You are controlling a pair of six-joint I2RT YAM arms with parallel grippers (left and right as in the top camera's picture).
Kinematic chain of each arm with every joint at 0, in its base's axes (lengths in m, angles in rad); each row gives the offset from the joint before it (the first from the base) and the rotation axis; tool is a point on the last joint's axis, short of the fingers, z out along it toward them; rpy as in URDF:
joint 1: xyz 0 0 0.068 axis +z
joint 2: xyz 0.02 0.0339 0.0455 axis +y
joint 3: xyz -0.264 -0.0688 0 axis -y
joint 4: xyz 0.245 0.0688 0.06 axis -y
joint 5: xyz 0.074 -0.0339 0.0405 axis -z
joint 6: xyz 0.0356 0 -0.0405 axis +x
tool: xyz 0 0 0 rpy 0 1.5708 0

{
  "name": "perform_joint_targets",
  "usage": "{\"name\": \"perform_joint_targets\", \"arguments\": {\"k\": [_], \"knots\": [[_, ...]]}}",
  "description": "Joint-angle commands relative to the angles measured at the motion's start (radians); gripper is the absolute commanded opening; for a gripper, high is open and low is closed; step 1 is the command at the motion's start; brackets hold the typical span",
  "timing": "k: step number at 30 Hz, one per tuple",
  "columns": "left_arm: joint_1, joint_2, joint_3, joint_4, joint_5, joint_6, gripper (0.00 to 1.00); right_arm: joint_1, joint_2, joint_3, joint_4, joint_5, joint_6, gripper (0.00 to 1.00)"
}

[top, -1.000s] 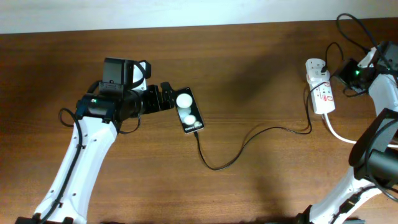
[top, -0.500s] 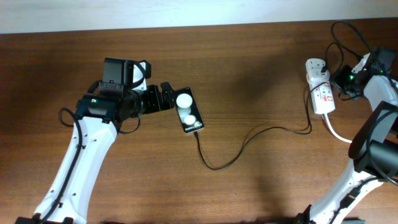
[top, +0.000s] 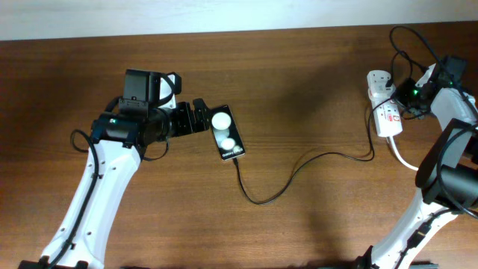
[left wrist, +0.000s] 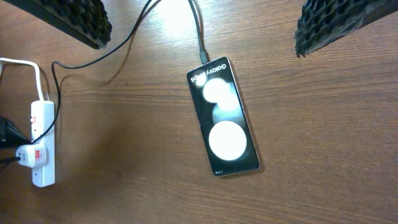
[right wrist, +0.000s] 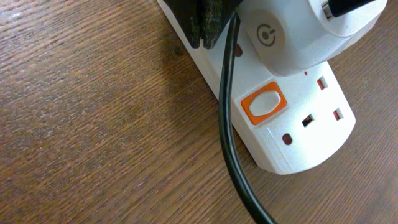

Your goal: Plug charger to phone and switch on socket

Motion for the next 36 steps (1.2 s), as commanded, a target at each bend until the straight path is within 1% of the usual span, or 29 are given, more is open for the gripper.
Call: {"name": "perform_joint_targets", "arguments": {"k": [1, 29, 36], "knots": [[0.0, 0.0, 0.005, 0.002, -0.007, 0.013, 0.99, 0.031, 0.025, -0.001, -0.035, -0.028, 0.001, 0.04], [0.0, 0.0, 0.005, 0.002, -0.006, 0.013, 0.99, 0.032, 0.025, -0.001, -0.126, -0.078, 0.0, 0.04], [0.0, 0.0, 0.005, 0.001, -0.007, 0.013, 0.99, 0.065, 0.025, -0.001, -0.119, -0.091, -0.052, 0.04]]}}
